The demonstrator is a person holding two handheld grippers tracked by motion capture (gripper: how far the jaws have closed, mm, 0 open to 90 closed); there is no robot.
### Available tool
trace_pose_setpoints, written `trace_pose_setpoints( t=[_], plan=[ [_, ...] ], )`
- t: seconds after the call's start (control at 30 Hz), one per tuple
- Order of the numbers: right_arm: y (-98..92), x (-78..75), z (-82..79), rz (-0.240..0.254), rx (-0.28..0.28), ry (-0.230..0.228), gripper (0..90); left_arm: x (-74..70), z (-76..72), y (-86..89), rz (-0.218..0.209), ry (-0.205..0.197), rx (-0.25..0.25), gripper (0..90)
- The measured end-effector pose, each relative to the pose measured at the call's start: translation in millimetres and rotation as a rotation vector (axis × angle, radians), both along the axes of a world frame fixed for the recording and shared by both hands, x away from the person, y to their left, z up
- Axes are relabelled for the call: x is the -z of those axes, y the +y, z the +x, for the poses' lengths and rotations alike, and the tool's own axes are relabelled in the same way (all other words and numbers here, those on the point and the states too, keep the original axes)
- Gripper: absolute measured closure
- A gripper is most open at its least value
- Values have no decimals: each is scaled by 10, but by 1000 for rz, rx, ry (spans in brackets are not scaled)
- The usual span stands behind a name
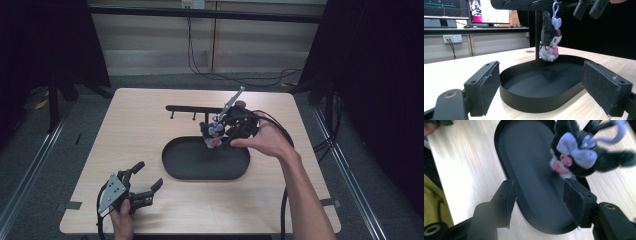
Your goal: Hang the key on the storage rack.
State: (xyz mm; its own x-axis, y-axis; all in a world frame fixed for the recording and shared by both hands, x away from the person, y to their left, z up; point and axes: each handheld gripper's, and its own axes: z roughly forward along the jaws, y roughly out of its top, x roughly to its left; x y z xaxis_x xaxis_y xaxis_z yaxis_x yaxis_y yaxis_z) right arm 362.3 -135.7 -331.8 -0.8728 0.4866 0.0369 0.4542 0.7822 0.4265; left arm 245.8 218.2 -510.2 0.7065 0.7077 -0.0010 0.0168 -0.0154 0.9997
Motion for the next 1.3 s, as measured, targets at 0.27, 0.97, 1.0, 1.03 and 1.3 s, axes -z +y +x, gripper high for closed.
trace_pose_setpoints(
  t=[0.27,0.97,1.0,1.03,1.3],
  plan=[
    [-111,225,-211,143,26,-82,295,0,1,0,0,-1,0,155],
    [-233,1060,-853,369,183,-392,162,0,0,0,1,-1,-2,155],
    [-250,1087,-883,392,195,-403,170,0,-1,1,1,0,-3,155],
    [-278,1133,-928,439,206,-416,174,0,-1,0,1,0,-3,155],
    [-372,1453,-1107,501,294,-480,191,0,-1,0,0,0,-4,155]
  ],
)
